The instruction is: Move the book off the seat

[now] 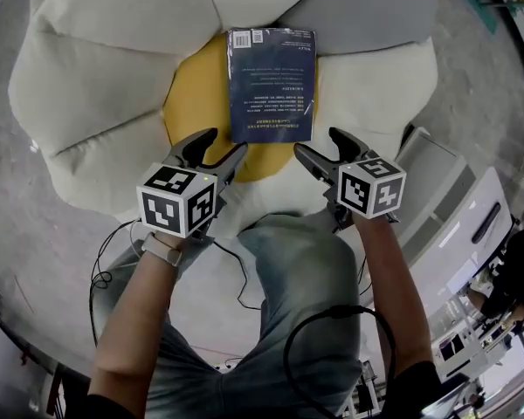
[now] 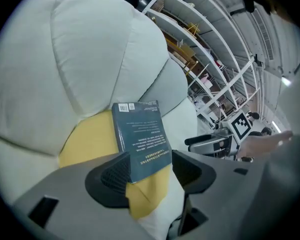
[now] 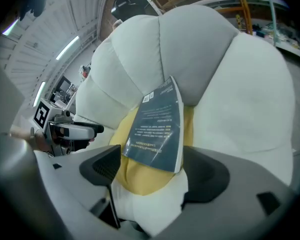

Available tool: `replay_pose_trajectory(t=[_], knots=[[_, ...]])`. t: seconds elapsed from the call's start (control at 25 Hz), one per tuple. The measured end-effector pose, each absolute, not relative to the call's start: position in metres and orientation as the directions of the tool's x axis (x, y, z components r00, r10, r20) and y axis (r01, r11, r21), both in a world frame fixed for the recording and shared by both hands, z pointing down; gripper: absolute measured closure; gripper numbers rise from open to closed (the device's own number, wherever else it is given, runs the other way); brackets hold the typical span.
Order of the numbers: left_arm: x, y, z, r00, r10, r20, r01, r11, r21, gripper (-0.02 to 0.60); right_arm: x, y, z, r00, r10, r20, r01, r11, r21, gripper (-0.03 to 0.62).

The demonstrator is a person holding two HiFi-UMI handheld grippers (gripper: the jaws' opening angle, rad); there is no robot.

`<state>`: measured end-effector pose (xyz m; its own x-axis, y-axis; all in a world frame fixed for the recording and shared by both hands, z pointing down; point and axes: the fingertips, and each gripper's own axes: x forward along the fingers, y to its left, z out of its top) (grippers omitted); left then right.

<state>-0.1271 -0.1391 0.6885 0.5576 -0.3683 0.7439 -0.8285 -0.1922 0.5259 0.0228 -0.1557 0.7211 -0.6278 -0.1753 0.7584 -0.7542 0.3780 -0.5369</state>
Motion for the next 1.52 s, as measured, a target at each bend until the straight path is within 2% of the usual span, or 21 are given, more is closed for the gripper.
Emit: replay_pose_trajectory(t=[0.24, 0.72, 1.04, 1.52], knots=[[-0.121, -0.139, 0.737, 0.553, -0.335, 0.763, -0.832, -0.176, 0.526, 0.303, 0.016, -0.151, 0.764, -0.617, -0.112, 0.779, -0.756, 0.358, -0.547, 0.214], [-0.116, -0.144, 0.792, 0.557, -0.284, 0.780, -0.829, -0.129, 0.545, 0.276, 0.005, -0.148, 0.813, -0.599, 0.039, 0.800, -0.738, 0.361, -0.570, 0.209], [-0.113, -0.145, 0.809, 0.563, -0.248, 0.788, -0.826, -0.179, 0.534, 0.276, -0.006, -0.153, 0.827, -0.637, 0.084, 0.766, -0.710, 0.323, -0.626, 0.209], [-0.106, -0.154, 0.817, 0.653, -0.178, 0.736, -0.756, -0.101, 0.647, 0.270, -0.008, -0.154, 0.830, -0.676, 0.076, 0.733, -0.681, 0.315, -0.661, 0.209]])
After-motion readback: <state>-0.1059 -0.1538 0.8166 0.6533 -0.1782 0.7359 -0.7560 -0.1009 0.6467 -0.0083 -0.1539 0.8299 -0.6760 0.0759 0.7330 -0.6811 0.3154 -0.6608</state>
